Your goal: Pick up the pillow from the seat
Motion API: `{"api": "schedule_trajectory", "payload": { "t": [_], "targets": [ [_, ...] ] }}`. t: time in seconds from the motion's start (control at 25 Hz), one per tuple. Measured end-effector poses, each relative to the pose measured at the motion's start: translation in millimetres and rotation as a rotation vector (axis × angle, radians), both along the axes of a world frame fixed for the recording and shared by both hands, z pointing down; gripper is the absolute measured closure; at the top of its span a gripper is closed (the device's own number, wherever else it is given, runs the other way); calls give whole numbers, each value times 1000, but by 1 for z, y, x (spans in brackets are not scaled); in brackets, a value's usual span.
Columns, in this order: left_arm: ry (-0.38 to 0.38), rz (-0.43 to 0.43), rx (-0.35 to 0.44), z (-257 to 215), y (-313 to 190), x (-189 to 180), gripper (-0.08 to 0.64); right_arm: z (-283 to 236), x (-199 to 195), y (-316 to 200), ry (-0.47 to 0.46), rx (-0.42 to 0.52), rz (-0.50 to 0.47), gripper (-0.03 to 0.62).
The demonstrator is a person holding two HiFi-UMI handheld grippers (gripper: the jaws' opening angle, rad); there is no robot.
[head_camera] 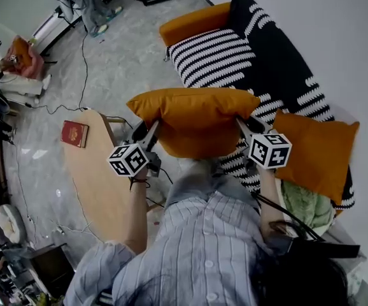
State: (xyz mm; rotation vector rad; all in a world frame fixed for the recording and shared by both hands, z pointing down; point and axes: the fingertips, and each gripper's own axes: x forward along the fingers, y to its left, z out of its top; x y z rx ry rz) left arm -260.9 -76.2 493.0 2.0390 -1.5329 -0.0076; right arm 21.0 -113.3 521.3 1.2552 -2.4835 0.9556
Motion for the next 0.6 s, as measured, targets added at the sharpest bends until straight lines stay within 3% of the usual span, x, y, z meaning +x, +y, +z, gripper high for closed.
{"api": "schedule_trajectory", "payload": {
  "t": [0.32,0.6],
  "targets": [
    [-19,-63,-7,-1,24,-29,357,-1,-30,17,-8,-3,-57,480],
    [-11,-13,-11,1,26,-36,357,-1,-34,28,-9,-6,0,480]
  ]
}}
